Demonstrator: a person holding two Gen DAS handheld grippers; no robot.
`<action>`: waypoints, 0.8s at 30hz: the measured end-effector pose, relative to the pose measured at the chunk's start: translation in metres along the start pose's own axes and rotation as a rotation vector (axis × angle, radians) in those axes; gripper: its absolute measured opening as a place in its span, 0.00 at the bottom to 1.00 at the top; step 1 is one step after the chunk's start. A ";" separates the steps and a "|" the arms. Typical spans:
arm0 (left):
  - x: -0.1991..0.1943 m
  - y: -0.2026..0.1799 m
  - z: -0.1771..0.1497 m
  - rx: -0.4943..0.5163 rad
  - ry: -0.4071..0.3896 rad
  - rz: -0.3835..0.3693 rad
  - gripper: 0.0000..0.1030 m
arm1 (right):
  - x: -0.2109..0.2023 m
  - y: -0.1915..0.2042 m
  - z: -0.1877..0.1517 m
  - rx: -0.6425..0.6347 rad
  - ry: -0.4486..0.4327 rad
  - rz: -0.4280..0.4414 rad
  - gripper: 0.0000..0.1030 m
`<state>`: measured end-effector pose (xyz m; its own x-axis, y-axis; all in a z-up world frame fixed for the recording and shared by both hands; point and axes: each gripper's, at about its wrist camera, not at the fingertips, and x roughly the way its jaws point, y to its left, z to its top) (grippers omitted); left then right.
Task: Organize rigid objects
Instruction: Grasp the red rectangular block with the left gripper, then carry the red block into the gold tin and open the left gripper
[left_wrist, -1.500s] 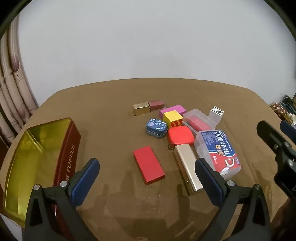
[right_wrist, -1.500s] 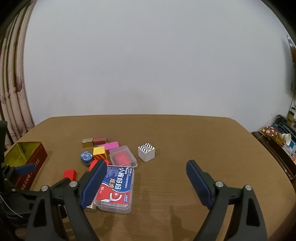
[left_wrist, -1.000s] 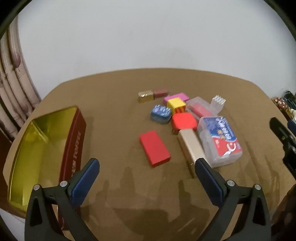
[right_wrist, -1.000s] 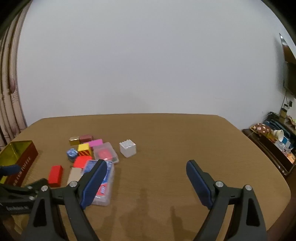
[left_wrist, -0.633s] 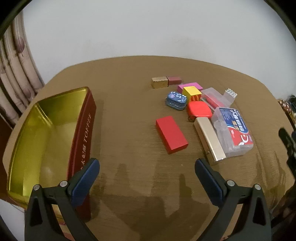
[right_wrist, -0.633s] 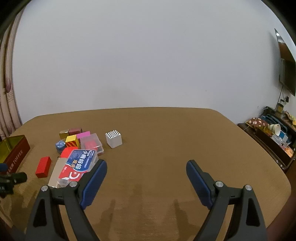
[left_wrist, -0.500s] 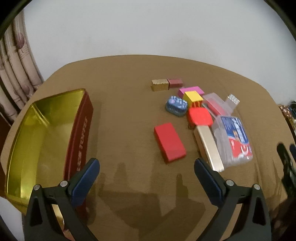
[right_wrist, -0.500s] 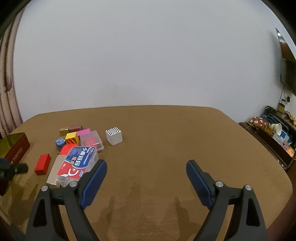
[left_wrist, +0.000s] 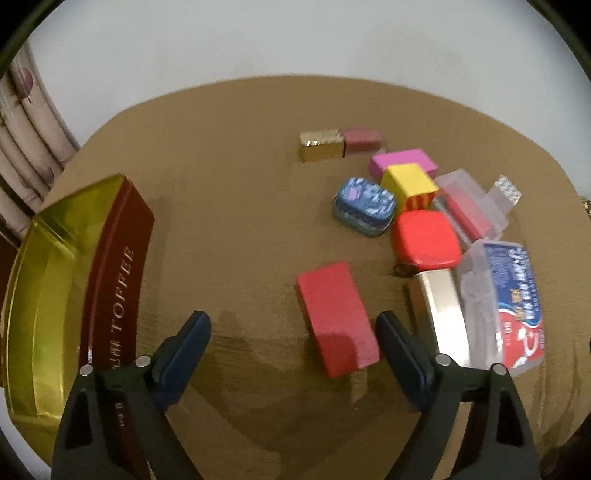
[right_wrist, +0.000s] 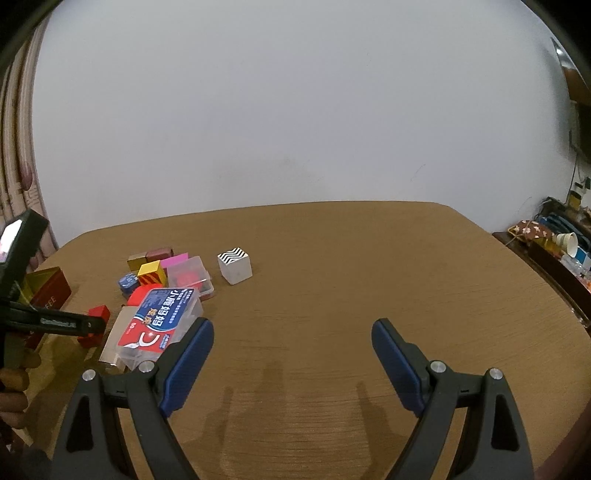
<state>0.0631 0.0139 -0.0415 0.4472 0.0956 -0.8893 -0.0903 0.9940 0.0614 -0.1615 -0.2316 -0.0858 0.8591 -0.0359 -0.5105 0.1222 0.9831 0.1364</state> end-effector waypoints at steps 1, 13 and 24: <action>0.004 0.002 0.001 -0.005 0.012 -0.011 0.78 | 0.000 0.000 0.000 0.003 0.001 0.005 0.88; -0.010 -0.017 0.008 0.066 -0.020 -0.088 0.26 | 0.007 -0.006 -0.002 0.052 0.026 0.030 0.88; -0.104 0.047 0.007 0.012 -0.122 -0.071 0.26 | 0.009 -0.009 -0.002 0.070 0.040 0.024 0.88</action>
<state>0.0181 0.0512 0.0568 0.5570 0.0300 -0.8299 -0.0445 0.9990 0.0062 -0.1558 -0.2407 -0.0939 0.8418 -0.0039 -0.5398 0.1372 0.9687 0.2070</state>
